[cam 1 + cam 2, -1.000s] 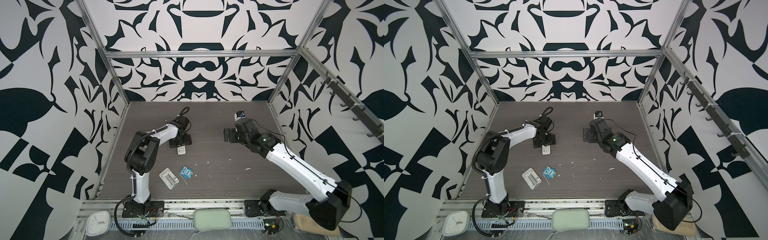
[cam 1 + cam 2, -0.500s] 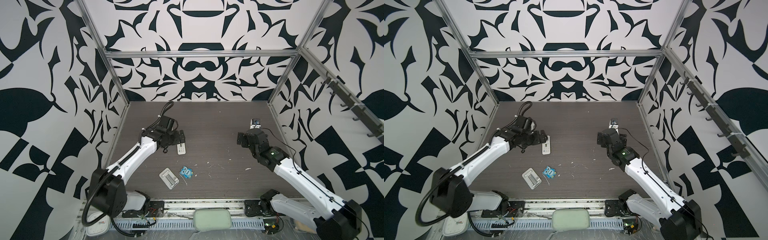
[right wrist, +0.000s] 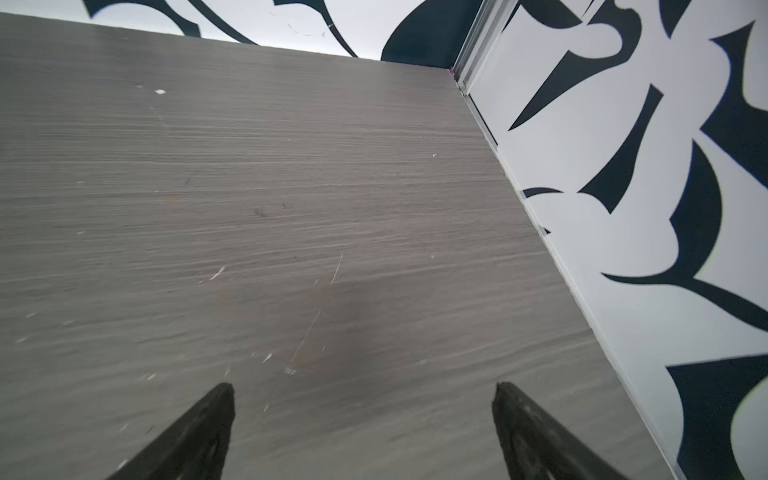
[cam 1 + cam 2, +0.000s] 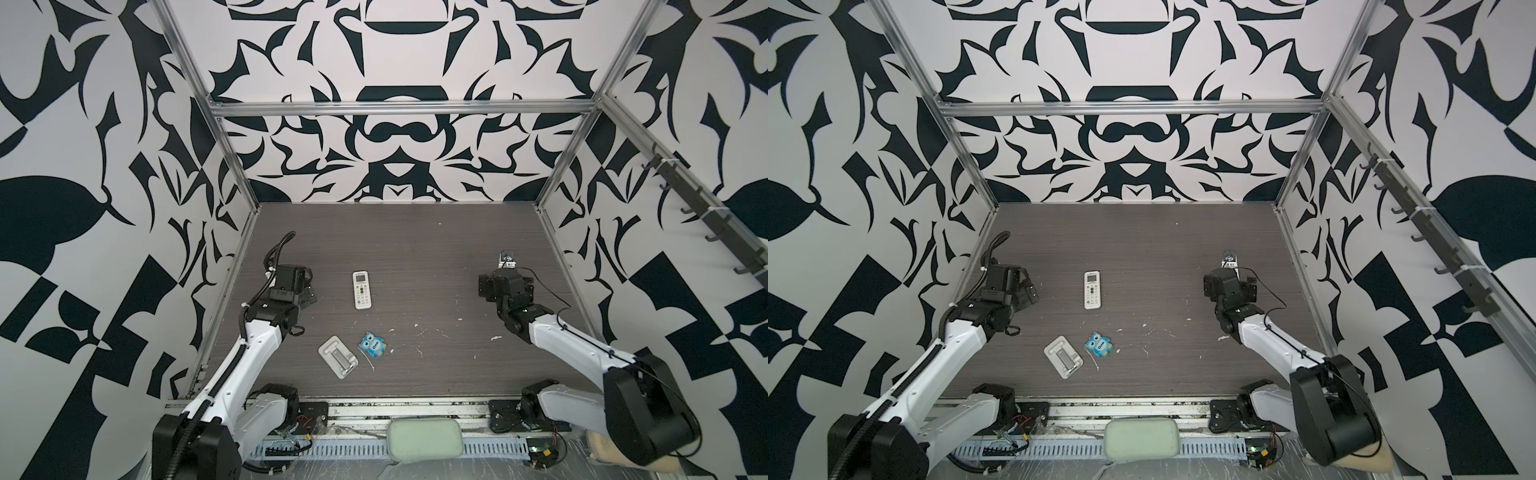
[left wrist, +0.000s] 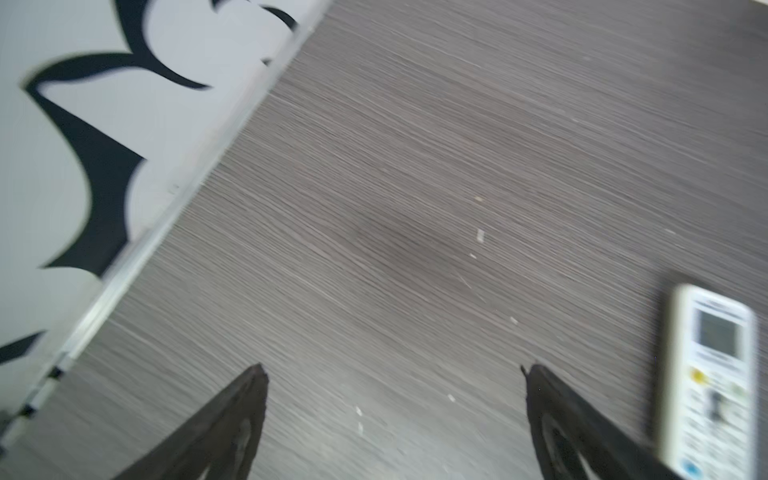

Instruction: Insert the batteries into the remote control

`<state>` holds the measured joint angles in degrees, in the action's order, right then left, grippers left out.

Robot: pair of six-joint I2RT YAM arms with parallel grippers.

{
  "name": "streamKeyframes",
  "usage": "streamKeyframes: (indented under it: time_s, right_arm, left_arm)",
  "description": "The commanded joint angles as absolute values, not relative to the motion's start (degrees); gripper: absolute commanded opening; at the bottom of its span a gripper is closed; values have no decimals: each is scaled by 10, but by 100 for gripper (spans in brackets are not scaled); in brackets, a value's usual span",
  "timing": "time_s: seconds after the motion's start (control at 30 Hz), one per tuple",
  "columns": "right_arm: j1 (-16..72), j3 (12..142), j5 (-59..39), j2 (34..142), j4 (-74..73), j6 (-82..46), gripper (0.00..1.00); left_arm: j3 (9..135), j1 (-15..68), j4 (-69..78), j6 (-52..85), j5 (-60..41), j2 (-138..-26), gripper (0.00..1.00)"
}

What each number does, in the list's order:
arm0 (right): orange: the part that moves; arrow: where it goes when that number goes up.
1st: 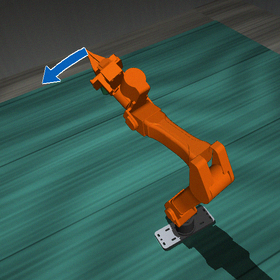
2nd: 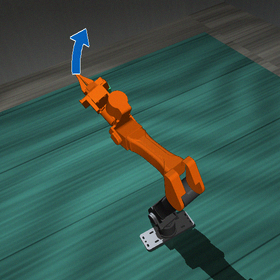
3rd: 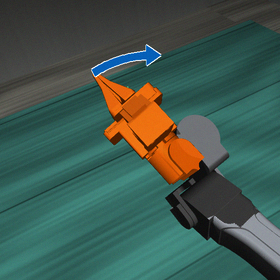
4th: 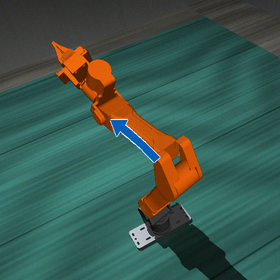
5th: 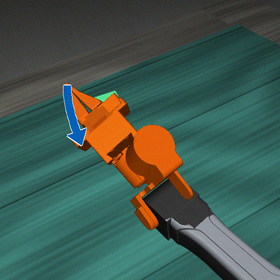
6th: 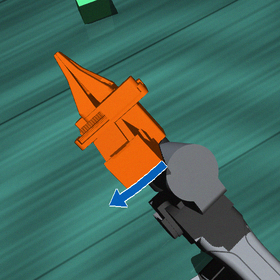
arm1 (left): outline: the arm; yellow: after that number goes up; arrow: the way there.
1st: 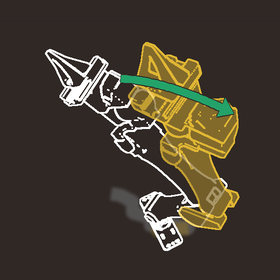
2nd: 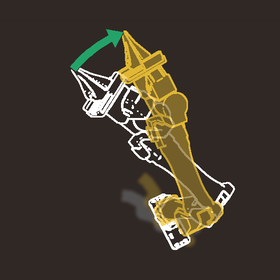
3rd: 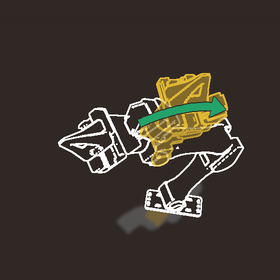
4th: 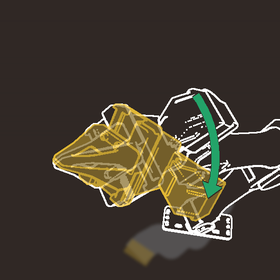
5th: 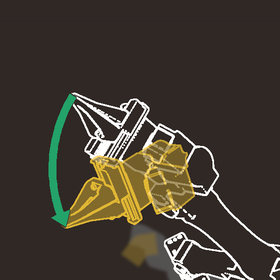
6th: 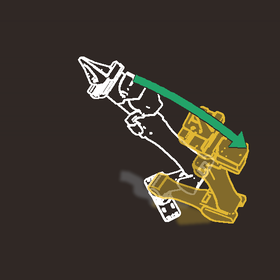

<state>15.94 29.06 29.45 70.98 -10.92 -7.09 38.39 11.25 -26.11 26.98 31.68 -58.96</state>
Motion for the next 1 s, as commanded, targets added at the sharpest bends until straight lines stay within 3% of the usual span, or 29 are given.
streamKeyframes:
  time_s: [0.0, 0.23, 0.53, 0.67, 0.73, 0.97]
  right_arm:
    - [141, 313, 289, 755, -189, -17, 100]
    - [106, 295, 208, 838, -336, 18, 100]
    - [76, 250, 165, 873, -433, 1, 100]
    - [69, 225, 150, 872, -471, -2, 100]
    - [58, 192, 126, 899, -563, -2, 100]
    - [56, 206, 138, 892, -519, -10, 100]
  left_arm:
    - [359, 104, -140, 205, 395, -618, 99]
    - [297, 66, 118, 104, 350, -697, 99]
    - [242, 28, 383, 74, 258, -802, 99]
    - [242, 14, 453, 49, 225, -854, 99]
    - [225, 2, 512, 48, 204, -883, 99]
    - [209, -21, 537, 71, 167, -893, 99]
